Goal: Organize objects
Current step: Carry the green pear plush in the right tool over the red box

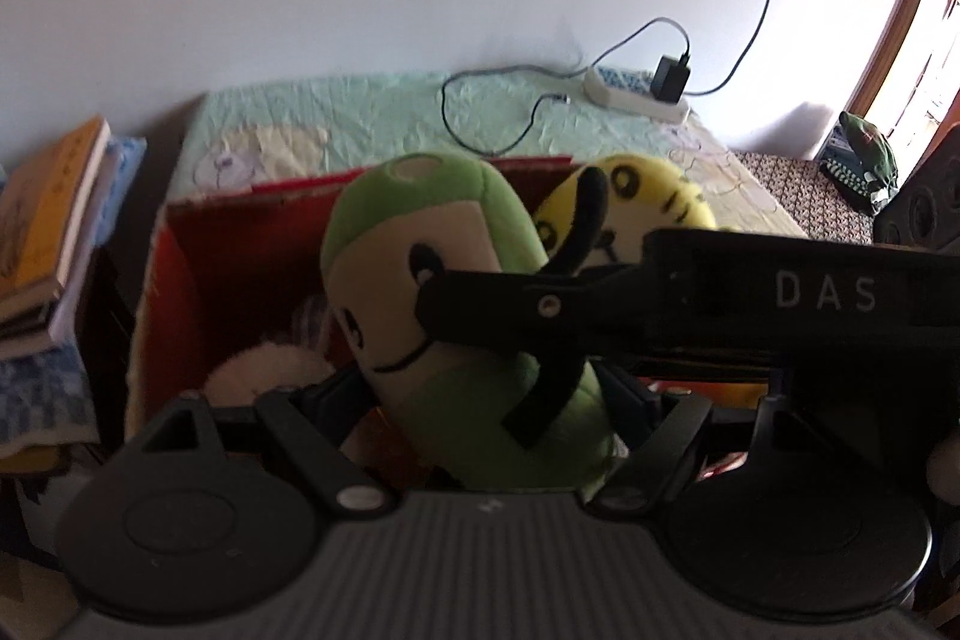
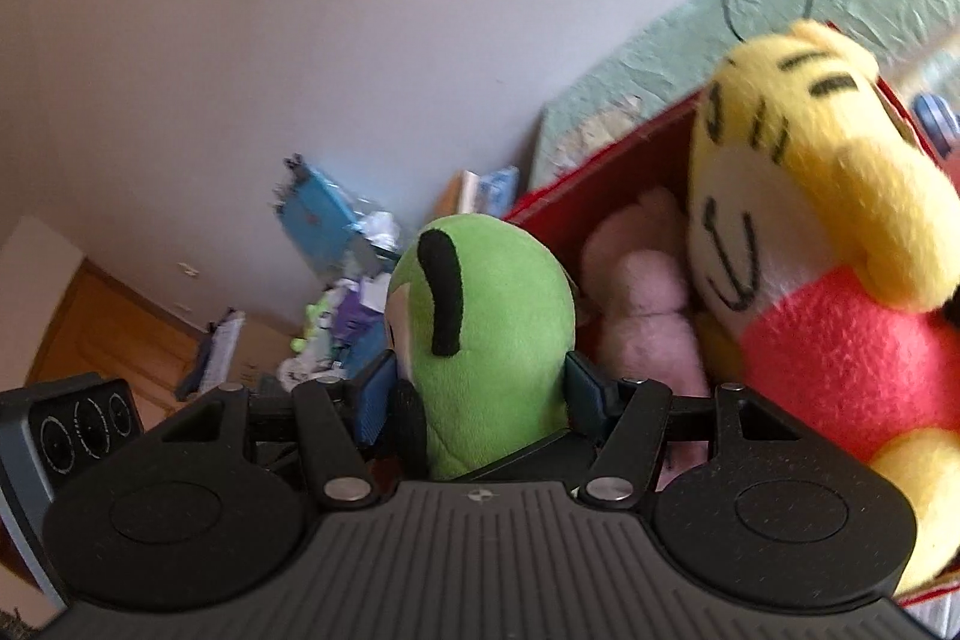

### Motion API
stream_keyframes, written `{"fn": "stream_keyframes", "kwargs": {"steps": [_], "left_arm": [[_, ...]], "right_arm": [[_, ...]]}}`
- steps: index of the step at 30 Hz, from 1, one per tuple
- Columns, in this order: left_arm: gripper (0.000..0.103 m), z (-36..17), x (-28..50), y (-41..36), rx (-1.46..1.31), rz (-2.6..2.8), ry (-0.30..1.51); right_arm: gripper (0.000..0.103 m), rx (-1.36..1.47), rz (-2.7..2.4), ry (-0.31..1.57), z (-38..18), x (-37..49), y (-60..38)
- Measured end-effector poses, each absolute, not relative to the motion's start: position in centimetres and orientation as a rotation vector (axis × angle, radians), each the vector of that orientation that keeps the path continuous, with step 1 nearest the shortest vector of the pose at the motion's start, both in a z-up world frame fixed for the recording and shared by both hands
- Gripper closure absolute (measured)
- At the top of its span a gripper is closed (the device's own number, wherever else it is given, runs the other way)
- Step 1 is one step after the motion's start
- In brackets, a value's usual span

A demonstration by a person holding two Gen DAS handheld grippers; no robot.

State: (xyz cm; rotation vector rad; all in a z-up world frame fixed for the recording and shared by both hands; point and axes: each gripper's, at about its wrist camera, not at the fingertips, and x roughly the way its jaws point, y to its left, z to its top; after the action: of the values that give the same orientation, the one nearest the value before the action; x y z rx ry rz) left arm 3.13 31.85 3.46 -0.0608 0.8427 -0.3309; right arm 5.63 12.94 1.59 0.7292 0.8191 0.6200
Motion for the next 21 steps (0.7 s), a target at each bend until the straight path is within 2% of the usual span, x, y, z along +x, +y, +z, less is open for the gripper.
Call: {"fn": "stream_keyframes", "kwargs": {"steps": [5, 14, 21], "left_arm": [[0.015, 2.3, 3.8, 31.7, -0.049, -0.330, 0.856], [0.013, 1.8, 3.7, 32.2, -0.010, -0.271, 0.879], [0.012, 1.5, 3.6, 31.3, 0.033, -0.242, 0.891]], "right_arm": [[0.038, 0.685, 0.578, 0.832, 1.5, 5.0, 12.9], [0.040, 0.703, 0.583, 0.838, 1.4, 4.6, 12.4], [0.052, 0.647, 0.567, 0.845, 1.5, 4.6, 12.8]]}}
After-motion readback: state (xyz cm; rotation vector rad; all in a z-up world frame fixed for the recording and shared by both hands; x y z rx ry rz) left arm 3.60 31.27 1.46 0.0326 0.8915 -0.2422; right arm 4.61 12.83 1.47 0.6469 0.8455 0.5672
